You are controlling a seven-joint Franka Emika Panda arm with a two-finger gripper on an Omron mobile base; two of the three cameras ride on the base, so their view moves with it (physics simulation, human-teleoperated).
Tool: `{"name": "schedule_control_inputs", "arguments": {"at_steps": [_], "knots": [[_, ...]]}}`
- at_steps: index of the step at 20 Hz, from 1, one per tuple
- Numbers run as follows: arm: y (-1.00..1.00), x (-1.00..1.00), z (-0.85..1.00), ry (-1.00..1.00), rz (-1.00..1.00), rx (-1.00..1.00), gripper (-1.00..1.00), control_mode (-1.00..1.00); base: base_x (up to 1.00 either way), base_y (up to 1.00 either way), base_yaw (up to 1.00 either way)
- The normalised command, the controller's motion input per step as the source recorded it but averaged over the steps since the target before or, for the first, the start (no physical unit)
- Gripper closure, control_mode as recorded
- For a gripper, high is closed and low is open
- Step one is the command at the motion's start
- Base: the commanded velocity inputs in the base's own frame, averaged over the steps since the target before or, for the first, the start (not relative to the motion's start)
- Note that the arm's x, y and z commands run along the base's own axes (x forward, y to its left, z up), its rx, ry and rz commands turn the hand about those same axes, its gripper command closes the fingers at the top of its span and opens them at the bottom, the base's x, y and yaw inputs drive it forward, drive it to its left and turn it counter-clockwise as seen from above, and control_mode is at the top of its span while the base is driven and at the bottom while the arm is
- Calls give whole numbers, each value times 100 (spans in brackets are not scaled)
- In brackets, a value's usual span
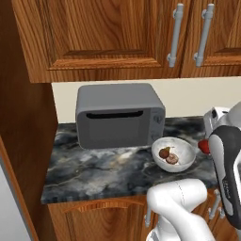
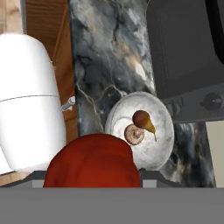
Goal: Take the pear, bell pepper, and mushroom from the freezer and place them in the bowl on the counter.
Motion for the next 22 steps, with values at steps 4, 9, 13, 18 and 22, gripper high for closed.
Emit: {"name": "schedule_control_inputs", "arguments": {"at_steps": [4,9,13,18,22], "knots": [[-20,18,-29,2,0,2,100,-100,0,0,0],[-5,31,-33,3,8,0,100,-100,0,0,0],[0,28,-3,2,14,5,100,-100,0,0,0],[0,24,-9,4,7,3,100,-100,0,0,0],[0,29,-4,10,0,0,100,-100,0,0,0]]}}
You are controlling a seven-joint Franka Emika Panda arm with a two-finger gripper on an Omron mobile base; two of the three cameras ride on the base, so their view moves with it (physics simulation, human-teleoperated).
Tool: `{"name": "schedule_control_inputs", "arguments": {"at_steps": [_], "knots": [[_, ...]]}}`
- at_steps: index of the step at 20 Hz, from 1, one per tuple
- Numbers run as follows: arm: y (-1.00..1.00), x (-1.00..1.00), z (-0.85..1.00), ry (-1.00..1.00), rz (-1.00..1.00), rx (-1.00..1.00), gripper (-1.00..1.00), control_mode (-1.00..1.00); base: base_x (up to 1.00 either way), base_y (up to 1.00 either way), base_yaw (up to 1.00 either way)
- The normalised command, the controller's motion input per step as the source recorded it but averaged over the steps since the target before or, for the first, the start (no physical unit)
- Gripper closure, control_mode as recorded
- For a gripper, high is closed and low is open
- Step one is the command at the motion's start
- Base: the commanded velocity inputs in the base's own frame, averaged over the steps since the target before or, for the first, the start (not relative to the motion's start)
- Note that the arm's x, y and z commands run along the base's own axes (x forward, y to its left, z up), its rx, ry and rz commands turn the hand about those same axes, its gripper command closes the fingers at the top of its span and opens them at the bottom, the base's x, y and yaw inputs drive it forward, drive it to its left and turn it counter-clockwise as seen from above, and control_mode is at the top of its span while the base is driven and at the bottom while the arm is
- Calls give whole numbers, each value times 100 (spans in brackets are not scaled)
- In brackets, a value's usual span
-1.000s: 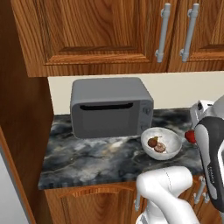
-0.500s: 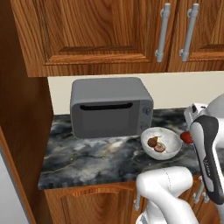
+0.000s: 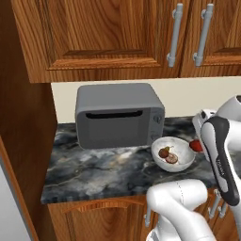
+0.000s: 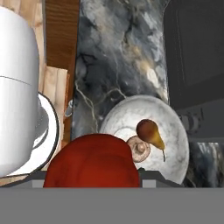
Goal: Take the pear, bell pepper, and mushroom from the freezer and place them in the bowl on the counter.
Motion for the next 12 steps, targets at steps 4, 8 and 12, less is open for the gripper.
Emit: {"name": "schedule_control_inputs", "arguments": {"at_steps": [4,8,12], "knots": [[0,17,-15,4,0,0,100,-100,0,0,0],[0,13,-24,2,0,0,100,-100,0,0,0],[0,20,-29,3,0,0,100,-100,0,0,0]]}}
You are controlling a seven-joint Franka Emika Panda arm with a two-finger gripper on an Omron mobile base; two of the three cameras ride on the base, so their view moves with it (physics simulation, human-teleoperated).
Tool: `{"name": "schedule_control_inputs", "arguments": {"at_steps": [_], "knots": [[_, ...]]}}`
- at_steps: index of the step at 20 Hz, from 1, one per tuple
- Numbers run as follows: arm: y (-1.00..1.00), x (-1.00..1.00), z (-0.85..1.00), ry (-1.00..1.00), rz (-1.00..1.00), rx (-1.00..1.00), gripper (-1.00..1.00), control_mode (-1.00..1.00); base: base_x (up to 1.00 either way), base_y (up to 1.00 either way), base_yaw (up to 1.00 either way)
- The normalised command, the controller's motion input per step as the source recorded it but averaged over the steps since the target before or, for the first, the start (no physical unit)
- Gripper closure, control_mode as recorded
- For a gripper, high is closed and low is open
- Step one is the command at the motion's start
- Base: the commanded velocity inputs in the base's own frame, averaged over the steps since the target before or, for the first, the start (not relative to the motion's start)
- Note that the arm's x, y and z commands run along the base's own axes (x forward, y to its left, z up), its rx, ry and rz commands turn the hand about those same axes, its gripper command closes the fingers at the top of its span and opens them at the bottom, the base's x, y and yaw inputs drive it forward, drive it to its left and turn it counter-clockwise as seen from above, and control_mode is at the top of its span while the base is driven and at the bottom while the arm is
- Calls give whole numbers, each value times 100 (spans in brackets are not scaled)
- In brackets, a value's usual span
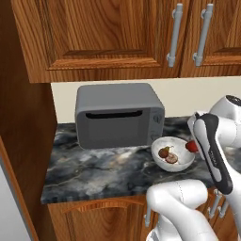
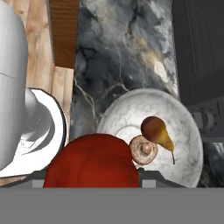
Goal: Take the pear, bell pepper, and mushroom from the freezer and place them in the bowl on the counter.
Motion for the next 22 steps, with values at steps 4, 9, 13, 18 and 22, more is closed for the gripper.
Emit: {"name": "schedule_control_inputs", "arguments": {"at_steps": [4,9,13,18,22], "knots": [[0,26,-25,2,0,0,100,-100,0,0,0],[0,31,-29,4,0,0,100,-100,0,0,0],[0,30,-28,2,0,0,100,-100,0,0,0],[0,36,-28,2,0,0,100,-100,0,0,0],[0,35,-26,1,0,0,100,-100,0,0,0]]}}
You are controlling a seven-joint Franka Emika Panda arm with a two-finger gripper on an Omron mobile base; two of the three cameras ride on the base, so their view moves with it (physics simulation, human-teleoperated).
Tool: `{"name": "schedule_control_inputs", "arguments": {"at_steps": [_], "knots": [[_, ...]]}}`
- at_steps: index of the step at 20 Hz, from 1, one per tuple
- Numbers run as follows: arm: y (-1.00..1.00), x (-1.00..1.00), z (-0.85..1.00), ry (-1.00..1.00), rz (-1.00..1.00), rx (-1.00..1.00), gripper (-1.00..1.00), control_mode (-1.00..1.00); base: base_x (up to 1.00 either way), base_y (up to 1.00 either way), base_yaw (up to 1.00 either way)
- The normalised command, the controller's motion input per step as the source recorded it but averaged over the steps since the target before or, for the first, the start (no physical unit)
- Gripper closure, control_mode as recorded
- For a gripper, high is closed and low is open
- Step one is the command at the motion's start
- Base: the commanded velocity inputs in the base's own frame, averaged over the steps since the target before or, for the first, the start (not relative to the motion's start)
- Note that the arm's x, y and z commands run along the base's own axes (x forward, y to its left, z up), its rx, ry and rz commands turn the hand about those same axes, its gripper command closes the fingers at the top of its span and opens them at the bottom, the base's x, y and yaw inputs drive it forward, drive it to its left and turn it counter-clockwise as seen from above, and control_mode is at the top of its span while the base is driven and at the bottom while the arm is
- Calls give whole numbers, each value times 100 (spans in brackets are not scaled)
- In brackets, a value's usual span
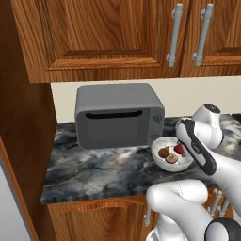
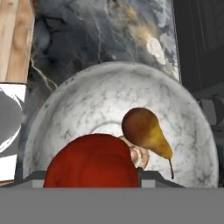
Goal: Take the pear, bell pepper, and mushroom from the freezer and place them in the bowl on the counter.
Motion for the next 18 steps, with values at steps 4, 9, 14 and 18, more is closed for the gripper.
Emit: {"name": "schedule_control_inputs", "arguments": {"at_steps": [4,9,14,18], "knots": [[0,36,-24,0,0,0,100,-100,0,0,0],[0,33,-22,0,0,0,100,-100,0,0,0],[0,24,-23,1,0,0,100,-100,0,0,0],[0,17,-28,5,0,0,100,-100,0,0,0]]}}
